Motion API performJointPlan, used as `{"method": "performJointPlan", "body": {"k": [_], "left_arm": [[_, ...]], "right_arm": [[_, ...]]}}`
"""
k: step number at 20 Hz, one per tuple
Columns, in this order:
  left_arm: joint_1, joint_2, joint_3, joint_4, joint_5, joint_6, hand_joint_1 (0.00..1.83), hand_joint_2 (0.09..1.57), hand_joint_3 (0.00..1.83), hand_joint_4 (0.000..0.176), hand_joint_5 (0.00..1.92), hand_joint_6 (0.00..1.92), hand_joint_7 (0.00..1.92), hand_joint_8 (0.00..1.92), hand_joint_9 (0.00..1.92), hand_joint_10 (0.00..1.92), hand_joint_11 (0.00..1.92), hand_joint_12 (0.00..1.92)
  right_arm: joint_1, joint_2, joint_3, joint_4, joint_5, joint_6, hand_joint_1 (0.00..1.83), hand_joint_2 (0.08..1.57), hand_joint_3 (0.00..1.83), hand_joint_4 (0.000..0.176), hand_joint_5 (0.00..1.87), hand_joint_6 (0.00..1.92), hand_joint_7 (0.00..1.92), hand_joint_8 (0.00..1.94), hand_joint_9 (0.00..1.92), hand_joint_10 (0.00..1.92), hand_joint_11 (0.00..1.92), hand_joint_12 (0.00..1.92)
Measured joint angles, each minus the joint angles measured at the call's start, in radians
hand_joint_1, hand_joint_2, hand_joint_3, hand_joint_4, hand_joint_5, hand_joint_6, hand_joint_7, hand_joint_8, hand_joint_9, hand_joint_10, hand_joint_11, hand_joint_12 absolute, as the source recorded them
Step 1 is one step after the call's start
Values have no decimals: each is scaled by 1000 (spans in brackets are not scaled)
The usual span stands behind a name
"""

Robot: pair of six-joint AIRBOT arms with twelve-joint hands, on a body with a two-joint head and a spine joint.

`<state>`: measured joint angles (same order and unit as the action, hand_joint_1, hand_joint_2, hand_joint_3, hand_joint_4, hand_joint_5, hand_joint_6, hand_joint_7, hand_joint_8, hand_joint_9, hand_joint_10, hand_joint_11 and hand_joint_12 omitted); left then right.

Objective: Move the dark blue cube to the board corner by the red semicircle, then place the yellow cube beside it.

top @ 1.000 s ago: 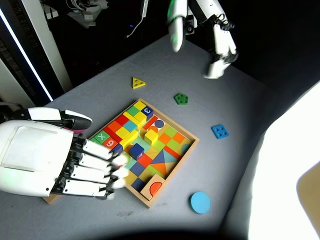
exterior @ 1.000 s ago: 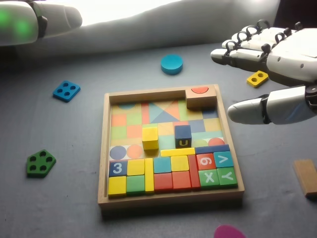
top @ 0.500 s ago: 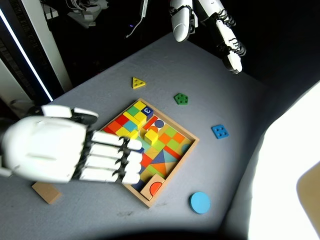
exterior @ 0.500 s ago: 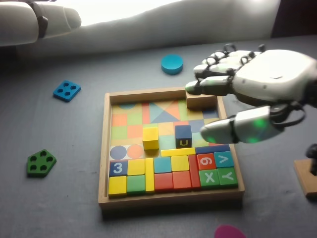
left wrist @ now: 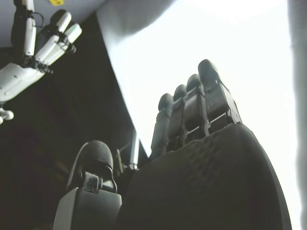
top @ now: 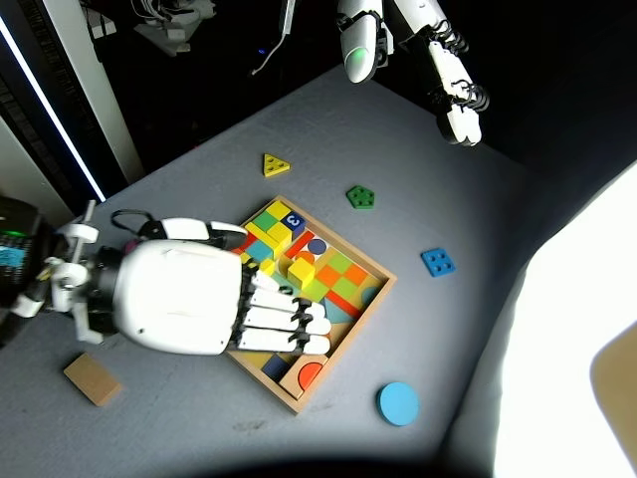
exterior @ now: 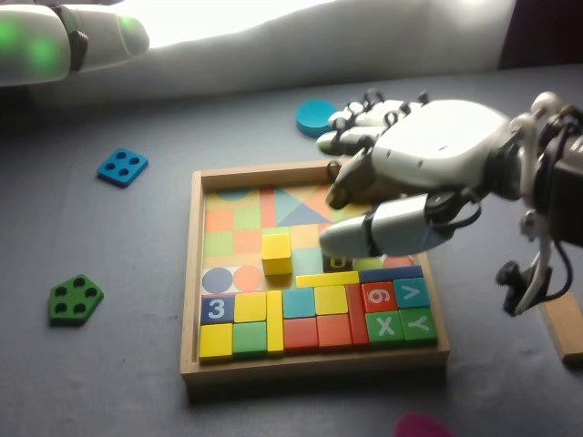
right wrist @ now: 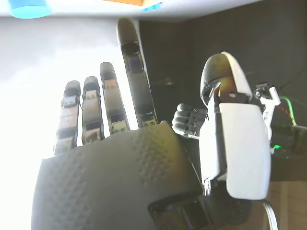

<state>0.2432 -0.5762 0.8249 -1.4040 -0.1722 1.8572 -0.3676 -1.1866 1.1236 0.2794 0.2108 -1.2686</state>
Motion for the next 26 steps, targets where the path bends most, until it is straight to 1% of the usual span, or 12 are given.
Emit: {"method": "performJointPlan", "body": {"k": [1,5,6,10,11,15,16,18,21,22,23,26], "left_arm": [[0,0,0,0,1,0,7,1310,0,0,32,0,53,0,55,0,0,320],[0,0,0,0,1,-1,0,1303,0,9,25,0,34,0,13,1,0,267],[0,0,1,0,2,-2,0,1306,0,2,25,1,33,0,18,3,0,267],[0,0,1,0,4,-3,0,1313,3,0,41,6,21,0,12,0,0,267],[0,0,2,0,3,-3,0,1315,2,0,25,3,12,0,8,0,0,245],[0,0,4,0,5,-3,0,1306,0,0,0,0,11,0,17,2,0,283],[0,0,4,0,5,-3,0,1309,1,0,0,0,6,1,16,1,0,262],[0,0,4,0,7,-2,0,1309,0,0,0,0,8,2,13,0,0,255],[0,0,11,0,7,-2,0,1313,1,0,3,1,26,5,28,4,0,263],[0,0,12,0,5,-2,0,1314,1,0,1,0,28,3,25,2,0,251],[0,0,12,0,5,-3,0,1307,0,5,18,7,21,0,18,0,0,250],[0,0,13,0,7,-2,10,1302,0,0,46,8,38,4,44,7,0,325]], "right_arm": [[0,-12,0,-1,-6,-6,0,1145,10,18,686,167,138,0,0,0,0,0],[-19,-18,0,0,11,-19,0,1153,12,25,655,148,123,9,0,0,0,0],[-26,-18,0,2,6,-23,0,1154,12,22,661,149,141,16,0,0,0,0],[-37,-19,0,1,-8,-39,0,1148,8,24,675,148,141,12,0,0,0,0],[-40,-21,0,2,-7,-43,0,1143,5,33,669,143,133,8,0,0,0,0],[-59,-25,0,2,0,-56,0,1149,7,15,680,140,126,3,0,0,0,0],[-61,-25,0,2,6,-63,0,1151,7,14,681,139,131,5,0,0,0,0],[-62,-22,0,2,7,-72,0,1148,5,21,688,139,145,10,0,0,0,0],[-69,-4,0,2,14,-81,0,1149,6,12,698,138,144,8,0,0,0,0],[-72,1,6,2,16,-84,0,1148,5,18,696,135,144,7,0,0,0,0],[-73,4,15,2,22,-84,0,1148,5,15,693,132,137,4,0,0,0,0],[-81,7,47,2,37,-84,0,1145,3,6,689,127,139,4,0,0,0,0]]}}
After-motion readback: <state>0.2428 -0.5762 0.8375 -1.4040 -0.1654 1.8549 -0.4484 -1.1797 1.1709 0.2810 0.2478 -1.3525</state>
